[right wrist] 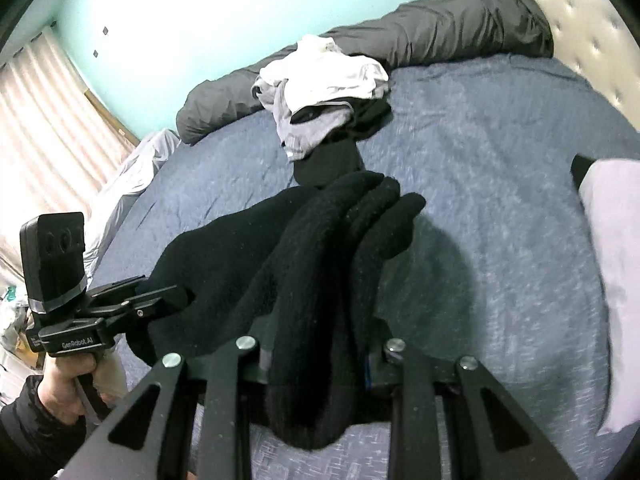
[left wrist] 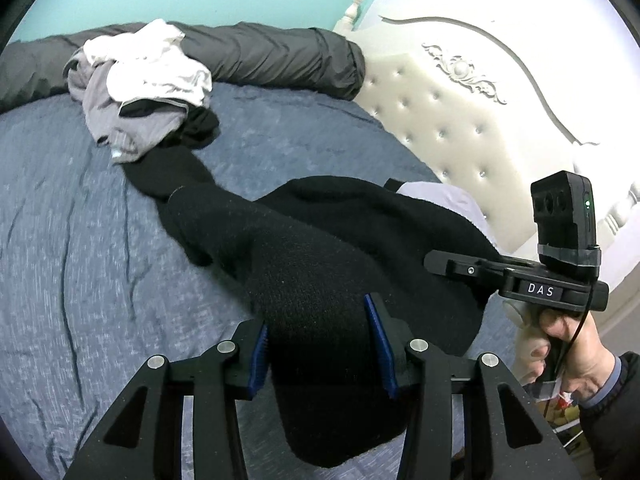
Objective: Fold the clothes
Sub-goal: 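Lift the sweater with both tools and carry it toward the white pillow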
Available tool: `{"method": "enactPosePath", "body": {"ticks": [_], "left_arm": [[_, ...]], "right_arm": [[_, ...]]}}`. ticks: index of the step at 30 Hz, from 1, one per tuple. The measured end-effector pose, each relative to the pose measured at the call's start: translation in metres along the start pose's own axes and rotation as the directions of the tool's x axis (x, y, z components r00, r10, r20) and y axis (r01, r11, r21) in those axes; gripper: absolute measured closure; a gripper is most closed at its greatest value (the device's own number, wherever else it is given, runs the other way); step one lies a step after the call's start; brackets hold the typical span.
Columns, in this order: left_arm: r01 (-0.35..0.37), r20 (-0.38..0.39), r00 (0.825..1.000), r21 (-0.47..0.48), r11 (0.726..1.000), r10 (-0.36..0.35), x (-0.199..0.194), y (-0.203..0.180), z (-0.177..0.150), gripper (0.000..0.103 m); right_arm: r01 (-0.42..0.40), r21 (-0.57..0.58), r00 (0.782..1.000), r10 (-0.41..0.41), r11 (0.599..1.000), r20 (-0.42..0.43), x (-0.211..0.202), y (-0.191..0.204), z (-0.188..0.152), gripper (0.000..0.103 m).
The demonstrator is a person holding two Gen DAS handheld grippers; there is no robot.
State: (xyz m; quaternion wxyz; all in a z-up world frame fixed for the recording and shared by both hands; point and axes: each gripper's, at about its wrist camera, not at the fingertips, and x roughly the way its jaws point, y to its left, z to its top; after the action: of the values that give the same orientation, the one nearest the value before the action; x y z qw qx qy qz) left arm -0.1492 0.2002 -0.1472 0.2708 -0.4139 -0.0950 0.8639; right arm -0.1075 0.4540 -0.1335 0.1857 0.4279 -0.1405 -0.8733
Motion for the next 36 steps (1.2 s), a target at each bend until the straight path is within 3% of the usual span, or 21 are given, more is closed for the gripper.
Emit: {"method": "enactPosePath", "body": {"ticks": [17, 36], "left_arm": [[0.008, 0.036, 0.999, 0.083, 0.997, -0.011, 0.007, -0.065, 0.049, 0.056], [0.046, 0.063, 0.996, 0.225, 0.973, -0.062, 0.071, -0.174, 0.107, 0.056]], "right_arm": [[0.039, -0.029, 0.995, -0.036, 0.999, 0.096, -0.060, -0.020, 0.034, 0.076], [0.151, -0.034, 0.968, -0.140, 0.988, 0.210, -0.136, -0.101, 0.061, 0.076]]}}
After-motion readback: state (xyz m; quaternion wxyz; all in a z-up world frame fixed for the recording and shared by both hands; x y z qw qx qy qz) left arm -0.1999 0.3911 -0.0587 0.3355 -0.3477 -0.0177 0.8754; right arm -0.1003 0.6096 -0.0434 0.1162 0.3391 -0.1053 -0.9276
